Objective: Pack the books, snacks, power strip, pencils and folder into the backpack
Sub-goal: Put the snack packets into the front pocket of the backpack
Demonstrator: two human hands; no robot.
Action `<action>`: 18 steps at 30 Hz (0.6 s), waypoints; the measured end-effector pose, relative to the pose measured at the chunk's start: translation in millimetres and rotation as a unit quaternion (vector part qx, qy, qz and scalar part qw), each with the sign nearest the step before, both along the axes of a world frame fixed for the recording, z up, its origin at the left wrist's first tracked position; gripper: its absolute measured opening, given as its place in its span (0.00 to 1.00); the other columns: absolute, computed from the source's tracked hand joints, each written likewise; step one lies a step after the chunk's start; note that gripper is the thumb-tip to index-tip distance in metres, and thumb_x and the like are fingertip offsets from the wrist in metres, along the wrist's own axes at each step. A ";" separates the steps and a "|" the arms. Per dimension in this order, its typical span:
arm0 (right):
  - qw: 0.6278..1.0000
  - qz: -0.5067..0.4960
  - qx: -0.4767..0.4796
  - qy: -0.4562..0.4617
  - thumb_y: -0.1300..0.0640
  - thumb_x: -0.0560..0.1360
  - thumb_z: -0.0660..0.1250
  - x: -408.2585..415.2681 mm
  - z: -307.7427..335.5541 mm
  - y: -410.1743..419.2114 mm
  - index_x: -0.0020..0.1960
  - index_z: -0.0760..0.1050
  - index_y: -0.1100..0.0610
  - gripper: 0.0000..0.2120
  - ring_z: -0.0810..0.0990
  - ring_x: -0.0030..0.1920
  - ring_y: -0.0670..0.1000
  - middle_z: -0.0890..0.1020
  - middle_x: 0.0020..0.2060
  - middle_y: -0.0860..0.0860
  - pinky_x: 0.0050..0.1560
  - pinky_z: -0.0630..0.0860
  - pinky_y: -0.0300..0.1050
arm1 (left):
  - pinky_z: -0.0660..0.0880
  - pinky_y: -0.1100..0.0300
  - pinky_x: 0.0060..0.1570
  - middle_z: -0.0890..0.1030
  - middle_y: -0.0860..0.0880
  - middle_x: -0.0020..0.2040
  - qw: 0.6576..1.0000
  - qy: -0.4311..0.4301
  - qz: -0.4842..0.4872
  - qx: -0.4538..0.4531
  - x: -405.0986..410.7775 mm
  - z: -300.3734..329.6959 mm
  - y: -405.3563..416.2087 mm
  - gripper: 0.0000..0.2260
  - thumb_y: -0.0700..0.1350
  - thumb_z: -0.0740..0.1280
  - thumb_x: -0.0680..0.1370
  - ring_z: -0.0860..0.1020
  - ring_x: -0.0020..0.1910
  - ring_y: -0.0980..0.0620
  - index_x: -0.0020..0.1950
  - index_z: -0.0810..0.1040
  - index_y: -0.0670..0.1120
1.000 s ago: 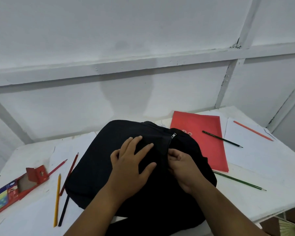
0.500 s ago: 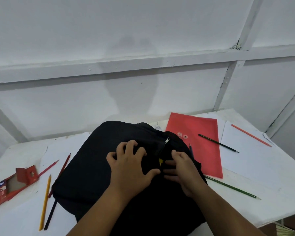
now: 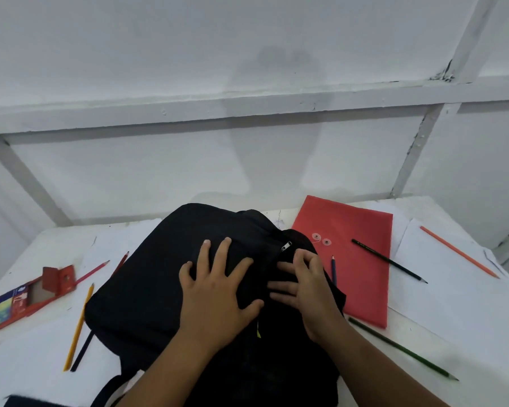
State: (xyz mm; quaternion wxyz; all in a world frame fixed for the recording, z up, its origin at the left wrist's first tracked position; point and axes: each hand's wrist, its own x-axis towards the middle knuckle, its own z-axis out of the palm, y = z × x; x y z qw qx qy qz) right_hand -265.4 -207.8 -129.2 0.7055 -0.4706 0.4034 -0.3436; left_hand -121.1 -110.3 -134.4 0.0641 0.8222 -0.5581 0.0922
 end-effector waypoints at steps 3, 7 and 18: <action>0.995 -0.009 -0.097 0.038 0.49 0.83 0.59 -4.4 -5.5 -2.4 0.60 0.69 0.43 0.07 0.85 0.46 0.52 0.82 0.54 0.50 0.49 0.83 0.52 | 0.61 0.36 0.65 0.64 0.47 0.78 1.000 -0.008 0.009 0.007 -3.2 -2.7 -1.6 0.33 0.71 0.64 0.65 0.59 0.78 0.38 0.67 0.73 0.61; 0.977 0.035 -0.202 0.065 0.52 0.81 0.64 -8.5 -8.1 -3.6 0.59 0.71 0.42 0.09 0.83 0.48 0.46 0.81 0.51 0.44 0.50 0.81 0.47 | 0.59 0.37 0.66 0.62 0.48 0.79 1.000 0.005 0.005 0.003 -4.9 -1.8 -0.5 0.32 0.72 0.62 0.66 0.58 0.79 0.39 0.68 0.72 0.62; 0.852 0.041 -0.515 0.091 0.64 0.74 0.71 15.8 21.0 14.4 0.51 0.77 0.52 0.10 0.75 0.43 0.44 0.74 0.44 0.41 0.45 0.69 0.29 | 0.72 0.52 0.66 0.80 0.63 0.58 0.933 0.246 -0.014 -0.262 8.9 15.1 61.9 0.11 0.57 0.69 0.76 0.73 0.66 0.60 0.56 0.83 0.56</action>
